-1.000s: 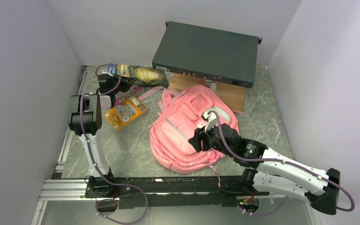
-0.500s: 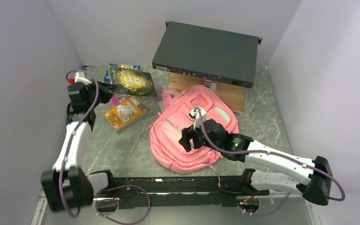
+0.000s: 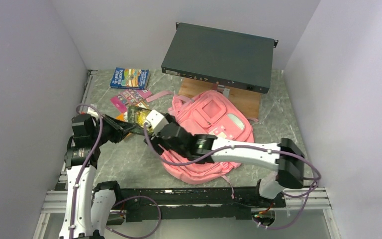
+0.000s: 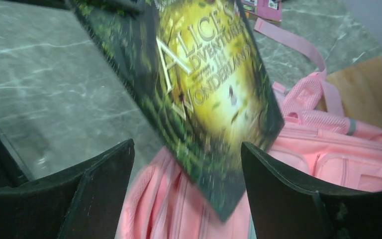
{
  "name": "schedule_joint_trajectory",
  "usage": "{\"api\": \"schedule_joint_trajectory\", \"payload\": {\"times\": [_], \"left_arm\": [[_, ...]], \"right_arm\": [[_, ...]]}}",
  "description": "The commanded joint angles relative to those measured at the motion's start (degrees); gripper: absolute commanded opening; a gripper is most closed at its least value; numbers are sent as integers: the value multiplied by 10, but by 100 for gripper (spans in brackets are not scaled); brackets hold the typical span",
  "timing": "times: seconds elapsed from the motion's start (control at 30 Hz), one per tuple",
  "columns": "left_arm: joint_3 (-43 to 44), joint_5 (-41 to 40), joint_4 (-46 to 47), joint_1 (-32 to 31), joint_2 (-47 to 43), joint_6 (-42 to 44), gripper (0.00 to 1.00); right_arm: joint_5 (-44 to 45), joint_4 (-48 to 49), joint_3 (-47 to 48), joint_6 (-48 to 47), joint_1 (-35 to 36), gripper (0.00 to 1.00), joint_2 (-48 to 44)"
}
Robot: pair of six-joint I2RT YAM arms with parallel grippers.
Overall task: Pack the student bag
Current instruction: Pick up the book from the center of the board, then place the book in the student bag.
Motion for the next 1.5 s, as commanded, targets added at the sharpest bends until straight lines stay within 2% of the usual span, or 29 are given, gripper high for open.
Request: {"api": "schedule_joint_trajectory", "payload": {"times": [0.0, 0.07, 0.13, 0.2, 0.27, 0.33, 0.37, 0.4, 0.43, 0.47, 0.53, 0.57, 0.6, 0.67, 0.77, 0.9, 1.0, 1.07, 1.17, 1.23, 1.3, 1.47], "left_arm": [[28, 62, -30, -2, -18, -46, 0], [23, 81, -33, -2, -21, -65, 0], [23, 85, -42, -3, -25, -78, 0], [25, 80, -49, -3, -31, -87, 0], [25, 85, -45, -3, -32, -97, 0], [20, 106, -29, -3, -31, -105, 0], [13, 116, 2, -3, -30, -111, 0], [7, 129, 25, -3, -30, -112, 0], [4, 141, 46, -3, -29, -111, 4], [2, 156, 72, -3, -24, -106, 18], [6, 192, 124, -3, -14, -83, 59], [13, 213, 138, -4, -10, -65, 69], [25, 229, 151, -4, -4, -49, 73], [56, 252, 159, -4, 7, -5, 78], [112, 261, 143, -8, 11, 84, 80], [151, 277, 156, -22, -3, 198, 85], [146, 318, 180, -55, 0, 266, 88], [148, 334, 163, -107, 25, 301, 88], [167, 309, 80, -219, 63, 392, 99], [165, 285, 54, -278, 76, 425, 100], [157, 282, 42, -308, 79, 438, 99], [103, 332, 65, -331, 65, 425, 93]], "right_arm": [[127, 32, 45, -87, 26, 80, 67], [202, 38, 61, -115, 38, 77, 104], [263, 19, 84, -121, 45, 71, 136], [294, 33, 79, -129, 48, 66, 147], [291, 62, 56, -129, 47, 57, 139], [278, 79, 31, -124, 47, 33, 118], [270, 87, 19, -123, 47, 26, 107], [248, 94, 5, -124, 47, 6, 94], [227, 90, -3, -125, 46, 0, 81], [205, 86, -11, -127, 46, 0, 61], [181, 52, -24, -112, 43, 0, 26], [150, 31, -28, -100, 35, 0, 3], [121, 10, -31, -89, 29, 0, -21], [70, -23, -42, -65, 15, 0, -82], [-76, -90, -45, -18, -42, 0, -167], [-440, -166, -54, 48, -191, 0, -225], [-622, -231, -46, 46, -225, 0, -219], [-730, -213, -73, 66, -227, 0, -231], [-830, -155, -112, 113, -227, 0, -248], [-853, -133, -131, 123, -225, 0, -263], [-848, -120, -147, 131, -225, 0, -275], [-885, -105, -163, 133, -215, 0, -271]]}}
